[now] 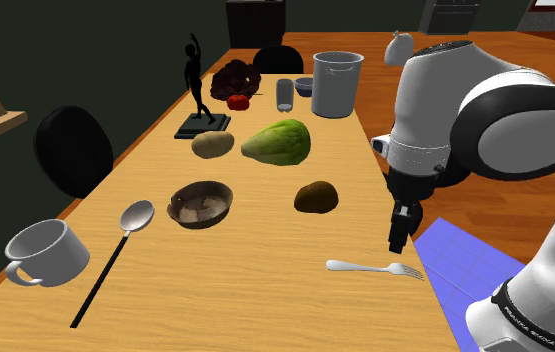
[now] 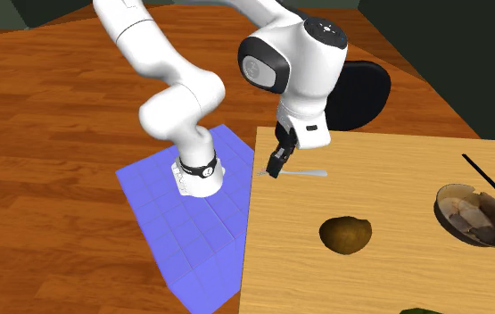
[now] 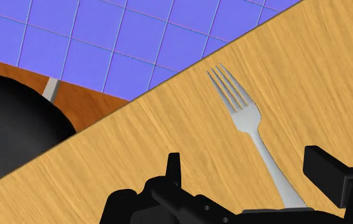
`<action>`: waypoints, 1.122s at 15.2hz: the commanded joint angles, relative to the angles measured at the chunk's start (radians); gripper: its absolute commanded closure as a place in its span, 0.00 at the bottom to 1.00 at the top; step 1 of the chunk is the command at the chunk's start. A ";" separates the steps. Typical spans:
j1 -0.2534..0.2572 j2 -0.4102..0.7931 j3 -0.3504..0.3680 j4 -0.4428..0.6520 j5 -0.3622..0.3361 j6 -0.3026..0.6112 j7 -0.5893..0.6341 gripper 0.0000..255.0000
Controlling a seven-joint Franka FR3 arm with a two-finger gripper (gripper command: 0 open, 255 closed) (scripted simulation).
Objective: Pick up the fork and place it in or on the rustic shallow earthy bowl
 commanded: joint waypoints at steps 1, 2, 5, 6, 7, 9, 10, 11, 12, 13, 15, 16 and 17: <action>0.040 0.035 0.015 -0.035 0.032 0.076 -0.027 0.00; 0.061 0.054 0.024 -0.052 0.049 0.115 -0.039 0.00; 0.076 0.083 0.033 -0.078 0.066 0.170 -0.047 0.00; 0.078 0.093 0.035 -0.087 0.070 0.189 -0.048 0.00; 0.081 0.104 0.038 -0.095 0.074 0.208 -0.049 0.00; 0.085 0.127 0.043 -0.111 0.083 0.248 -0.052 0.00; 0.088 0.140 0.045 -0.119 0.088 0.268 -0.053 0.00; 0.089 0.147 0.047 -0.123 0.091 0.280 -0.054 0.00; 0.089 0.147 0.047 -0.123 0.091 0.279 -0.054 0.00; 0.089 0.147 0.047 -0.123 0.091 0.280 -0.054 0.00; 0.089 0.147 0.047 -0.123 0.091 0.280 -0.054 0.00; 0.089 0.147 0.047 -0.123 0.091 0.280 -0.054 0.00; 0.089 0.147 0.047 -0.123 0.091 0.280 -0.054 0.00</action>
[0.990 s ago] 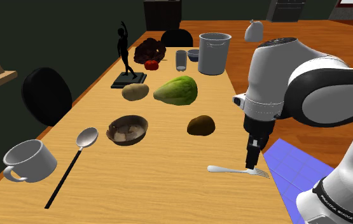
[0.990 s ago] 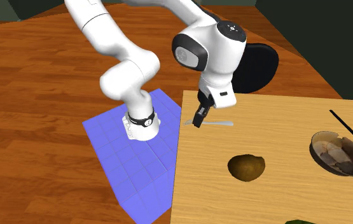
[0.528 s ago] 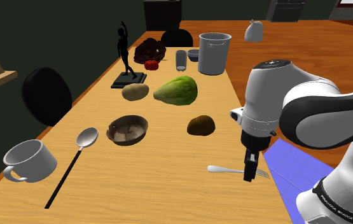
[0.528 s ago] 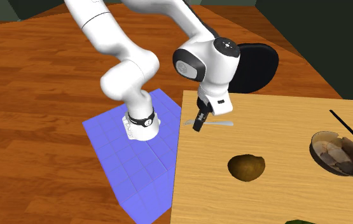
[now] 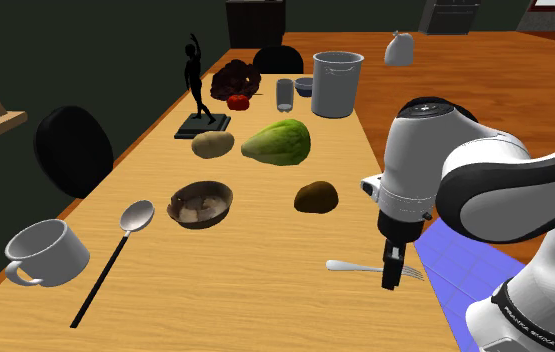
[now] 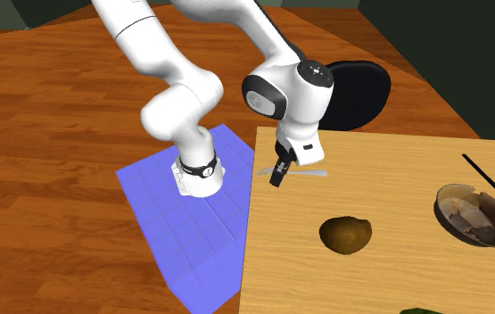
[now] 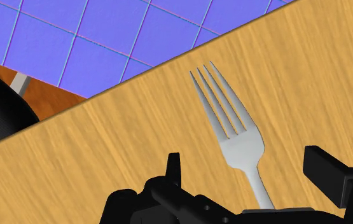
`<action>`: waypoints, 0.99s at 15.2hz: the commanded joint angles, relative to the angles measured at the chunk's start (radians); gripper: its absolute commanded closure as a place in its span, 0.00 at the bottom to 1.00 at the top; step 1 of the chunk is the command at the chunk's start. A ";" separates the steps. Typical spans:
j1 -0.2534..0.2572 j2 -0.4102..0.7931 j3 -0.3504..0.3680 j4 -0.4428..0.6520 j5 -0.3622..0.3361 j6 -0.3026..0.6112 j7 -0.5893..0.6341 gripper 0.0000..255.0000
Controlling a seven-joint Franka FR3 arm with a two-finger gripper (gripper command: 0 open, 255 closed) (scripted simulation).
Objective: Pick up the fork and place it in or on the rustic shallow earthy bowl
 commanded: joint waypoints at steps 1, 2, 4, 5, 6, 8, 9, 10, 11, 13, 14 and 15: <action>0.000 0.000 0.000 0.000 0.000 0.000 0.000 0.00; 0.000 0.000 0.000 0.000 0.000 0.000 0.000 1.00; 0.000 0.000 0.000 0.000 0.000 0.000 0.000 1.00; 0.000 0.000 0.000 0.000 0.000 0.000 0.000 1.00; 0.000 0.000 0.000 0.000 0.000 0.000 0.000 1.00; 0.000 0.000 0.000 0.000 0.000 0.000 0.000 1.00; 0.000 0.000 0.000 0.000 0.000 0.000 0.000 1.00; 0.001 0.000 0.000 -0.001 0.001 0.001 0.000 1.00; 0.000 0.000 0.000 0.000 0.000 0.000 0.000 1.00; -0.002 -0.031 -0.003 0.012 -0.007 -0.042 0.005 1.00; -0.003 -0.045 -0.005 0.018 -0.010 -0.063 0.007 1.00; -0.004 -0.059 -0.007 0.025 -0.014 -0.083 0.009 1.00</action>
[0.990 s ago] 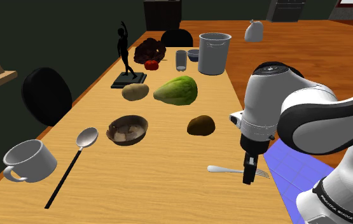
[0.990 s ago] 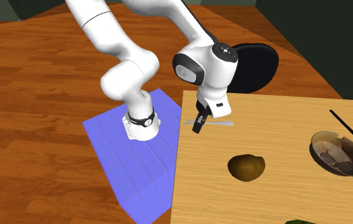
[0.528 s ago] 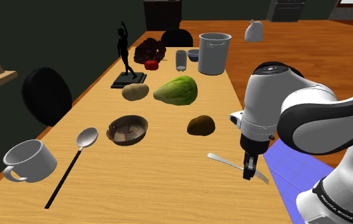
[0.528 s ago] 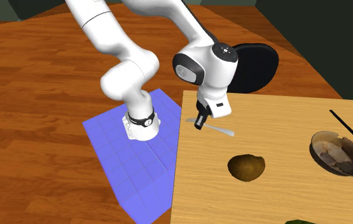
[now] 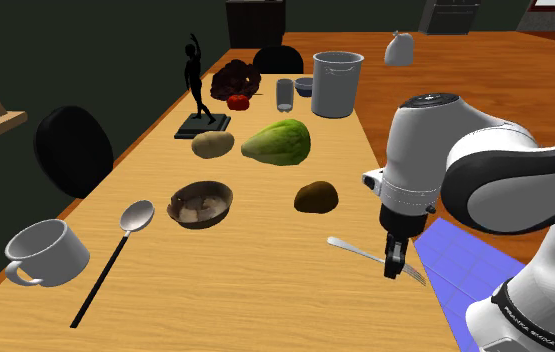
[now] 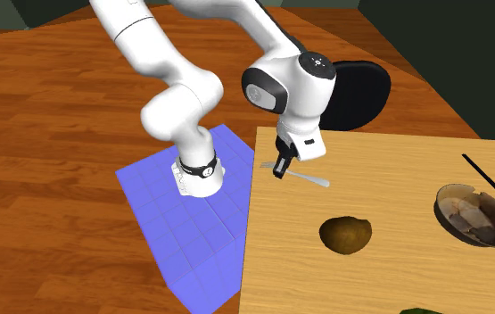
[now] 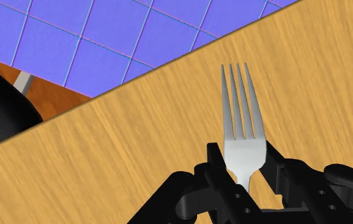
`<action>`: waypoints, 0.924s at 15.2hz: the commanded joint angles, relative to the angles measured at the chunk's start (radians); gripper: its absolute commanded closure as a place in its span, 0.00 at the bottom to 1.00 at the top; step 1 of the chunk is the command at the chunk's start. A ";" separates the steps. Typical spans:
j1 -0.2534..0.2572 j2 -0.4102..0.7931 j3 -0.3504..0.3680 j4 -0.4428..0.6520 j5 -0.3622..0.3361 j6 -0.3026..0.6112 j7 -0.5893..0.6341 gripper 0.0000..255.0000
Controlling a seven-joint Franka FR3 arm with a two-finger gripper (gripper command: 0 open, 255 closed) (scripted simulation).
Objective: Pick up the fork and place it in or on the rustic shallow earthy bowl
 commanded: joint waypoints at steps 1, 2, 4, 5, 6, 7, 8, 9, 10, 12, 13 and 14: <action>-0.002 -0.028 -0.003 0.015 -0.006 -0.043 0.006 1.00; -0.003 -0.040 -0.005 0.022 -0.010 -0.063 0.008 1.00; -0.005 -0.064 -0.009 0.038 -0.016 -0.102 0.012 1.00; -0.006 -0.075 -0.011 0.046 -0.019 -0.121 0.014 1.00; -0.007 -0.085 -0.013 0.054 -0.022 -0.139 0.016 1.00; -0.008 -0.095 -0.015 0.063 -0.025 -0.158 0.017 1.00; -0.009 -0.105 -0.016 0.072 -0.027 -0.176 0.019 1.00; -0.010 -0.113 -0.018 0.081 -0.030 -0.194 0.021 1.00; -0.010 -0.122 -0.020 0.090 -0.033 -0.211 0.023 1.00; -0.012 -0.137 -0.024 0.110 -0.038 -0.246 0.026 1.00; -0.013 -0.144 -0.026 0.120 -0.041 -0.262 0.028 1.00; -0.014 -0.150 -0.028 0.130 -0.043 -0.279 0.029 1.00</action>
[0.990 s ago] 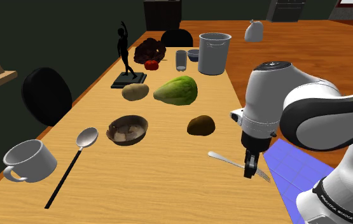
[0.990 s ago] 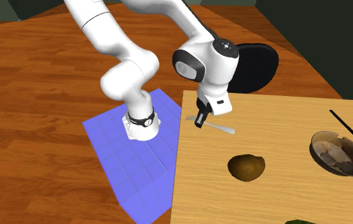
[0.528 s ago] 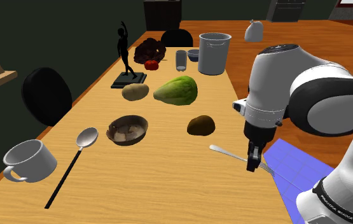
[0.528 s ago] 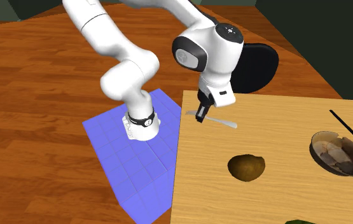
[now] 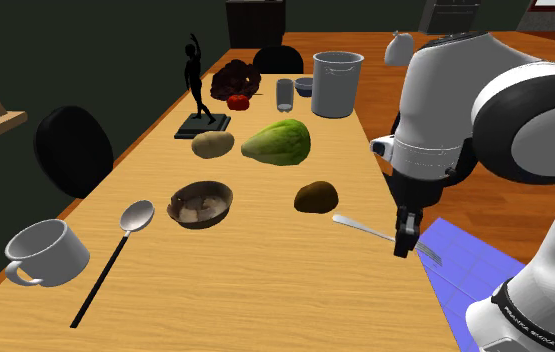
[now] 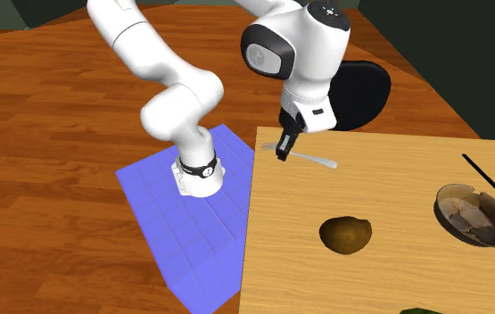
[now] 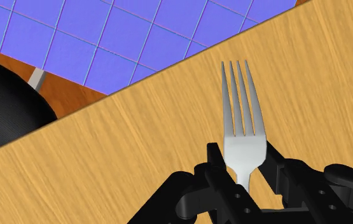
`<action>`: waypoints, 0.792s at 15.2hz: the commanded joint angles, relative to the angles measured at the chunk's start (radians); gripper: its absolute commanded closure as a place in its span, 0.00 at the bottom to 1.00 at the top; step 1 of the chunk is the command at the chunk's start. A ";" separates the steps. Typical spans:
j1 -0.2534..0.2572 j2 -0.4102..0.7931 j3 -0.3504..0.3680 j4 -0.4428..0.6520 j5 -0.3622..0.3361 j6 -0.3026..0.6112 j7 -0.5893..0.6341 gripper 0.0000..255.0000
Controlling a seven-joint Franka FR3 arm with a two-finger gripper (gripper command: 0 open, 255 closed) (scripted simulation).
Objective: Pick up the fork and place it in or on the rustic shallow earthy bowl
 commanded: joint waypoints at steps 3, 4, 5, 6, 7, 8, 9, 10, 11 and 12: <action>-0.004 -0.024 -0.009 0.040 -0.011 -0.064 0.004 1.00; -0.005 -0.029 -0.011 0.051 -0.013 -0.080 0.006 1.00; -0.006 -0.033 -0.013 0.062 -0.015 -0.095 0.007 1.00; -0.006 -0.037 -0.015 0.073 -0.017 -0.110 0.009 1.00; -0.007 -0.040 -0.016 0.085 -0.019 -0.125 0.010 1.00; -0.008 -0.044 -0.018 0.096 -0.021 -0.140 0.012 1.00; -0.008 -0.047 -0.020 0.108 -0.023 -0.155 0.013 1.00; -0.009 -0.049 -0.022 0.120 -0.025 -0.169 0.014 1.00; -0.010 -0.051 -0.023 0.133 -0.027 -0.184 0.016 1.00; -0.010 -0.053 -0.025 0.145 -0.029 -0.198 0.017 1.00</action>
